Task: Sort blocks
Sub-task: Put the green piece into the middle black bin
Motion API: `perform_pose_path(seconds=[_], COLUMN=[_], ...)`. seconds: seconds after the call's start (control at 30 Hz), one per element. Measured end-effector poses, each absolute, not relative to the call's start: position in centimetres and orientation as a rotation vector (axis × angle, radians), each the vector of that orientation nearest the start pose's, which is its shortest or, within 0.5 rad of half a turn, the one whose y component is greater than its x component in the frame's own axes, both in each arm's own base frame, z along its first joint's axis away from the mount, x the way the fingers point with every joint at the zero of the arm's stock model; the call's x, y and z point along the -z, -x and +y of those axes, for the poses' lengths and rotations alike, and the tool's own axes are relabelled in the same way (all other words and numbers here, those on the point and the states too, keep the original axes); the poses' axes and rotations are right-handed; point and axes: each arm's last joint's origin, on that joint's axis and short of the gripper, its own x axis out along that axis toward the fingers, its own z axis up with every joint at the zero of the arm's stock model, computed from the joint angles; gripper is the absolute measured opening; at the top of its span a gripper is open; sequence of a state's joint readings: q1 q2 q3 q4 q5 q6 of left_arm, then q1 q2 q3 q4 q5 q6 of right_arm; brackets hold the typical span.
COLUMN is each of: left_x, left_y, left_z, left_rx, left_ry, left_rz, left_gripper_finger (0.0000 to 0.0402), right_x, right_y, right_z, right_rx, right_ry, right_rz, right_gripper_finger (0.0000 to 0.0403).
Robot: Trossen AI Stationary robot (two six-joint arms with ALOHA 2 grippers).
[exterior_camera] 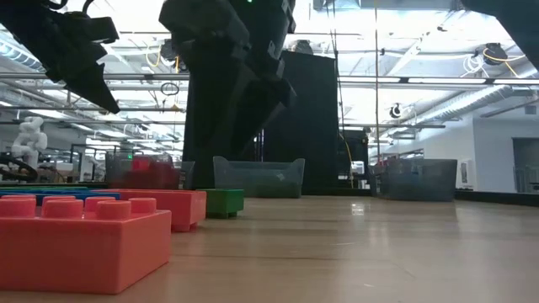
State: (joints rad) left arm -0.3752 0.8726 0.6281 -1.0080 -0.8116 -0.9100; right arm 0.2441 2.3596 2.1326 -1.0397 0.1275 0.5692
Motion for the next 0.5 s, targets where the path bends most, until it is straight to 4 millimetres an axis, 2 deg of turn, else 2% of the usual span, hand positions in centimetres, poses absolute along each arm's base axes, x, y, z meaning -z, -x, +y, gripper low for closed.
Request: perform_pose_path(seconds=[0.23, 0.5], left_x=[-22.1, -22.1], left_y=[-12.9, -12.9], left_z=[-2.8, -2.8], left_rx=[-0.780, -0.780], left_ry=[0.112, 0.112], left_rz=[0.756, 0.755], left_gripper_finger=[0.0023, 0.0023], right_x=[-20.0, -19.7], right_y=[-47.8, -47.7], right_z=[10.2, 10.1], right_rx=[0.211, 0.215], right_ry=[-0.276, -0.281], right_rz=[1.247, 1.250], right_gripper_finger=[0.0325, 0.0342])
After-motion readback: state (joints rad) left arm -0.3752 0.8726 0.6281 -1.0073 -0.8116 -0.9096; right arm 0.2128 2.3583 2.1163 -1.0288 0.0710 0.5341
